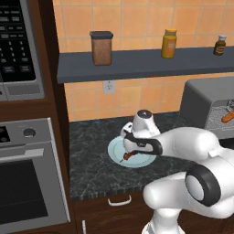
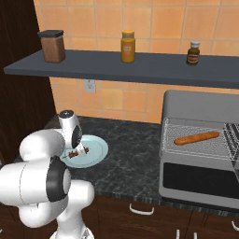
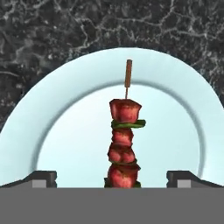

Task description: Pick up the kebab skewer and baguette bread, and place them inside the toaster oven. Close the toaster oven door and start by setting the timer.

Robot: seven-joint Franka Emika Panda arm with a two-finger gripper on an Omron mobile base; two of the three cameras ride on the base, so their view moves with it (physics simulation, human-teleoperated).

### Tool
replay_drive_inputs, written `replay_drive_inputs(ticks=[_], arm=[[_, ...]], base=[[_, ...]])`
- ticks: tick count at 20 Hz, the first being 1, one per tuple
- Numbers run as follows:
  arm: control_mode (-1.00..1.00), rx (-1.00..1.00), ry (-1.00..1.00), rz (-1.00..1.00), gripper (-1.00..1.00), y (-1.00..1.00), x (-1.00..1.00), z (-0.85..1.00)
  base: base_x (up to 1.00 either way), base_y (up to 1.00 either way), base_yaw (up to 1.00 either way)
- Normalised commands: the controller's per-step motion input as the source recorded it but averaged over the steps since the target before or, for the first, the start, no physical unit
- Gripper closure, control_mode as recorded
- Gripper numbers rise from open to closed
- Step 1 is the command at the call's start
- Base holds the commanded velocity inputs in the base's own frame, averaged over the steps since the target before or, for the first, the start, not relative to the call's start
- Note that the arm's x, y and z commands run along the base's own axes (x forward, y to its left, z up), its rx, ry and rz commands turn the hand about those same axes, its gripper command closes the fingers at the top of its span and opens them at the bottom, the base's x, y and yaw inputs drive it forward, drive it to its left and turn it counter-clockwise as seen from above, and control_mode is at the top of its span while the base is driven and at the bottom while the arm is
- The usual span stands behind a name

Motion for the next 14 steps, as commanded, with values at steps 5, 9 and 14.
replay_drive_inputs(ticks=[5, 9, 14], arm=[[-1.0, 0.0, 0.0, 0.0, -1.0, 0.0, 0.2, -0.31], [-1.0, 0.0, 0.0, 0.0, -1.0, 0.01, 0.11, -0.26], [-1.0, 0.0, 0.0, 0.0, -1.0, 0.07, 0.14, -0.18]], base=[[0.0, 0.0, 0.0], [0.0, 0.0, 0.0], [0.0, 0.0, 0.0]])
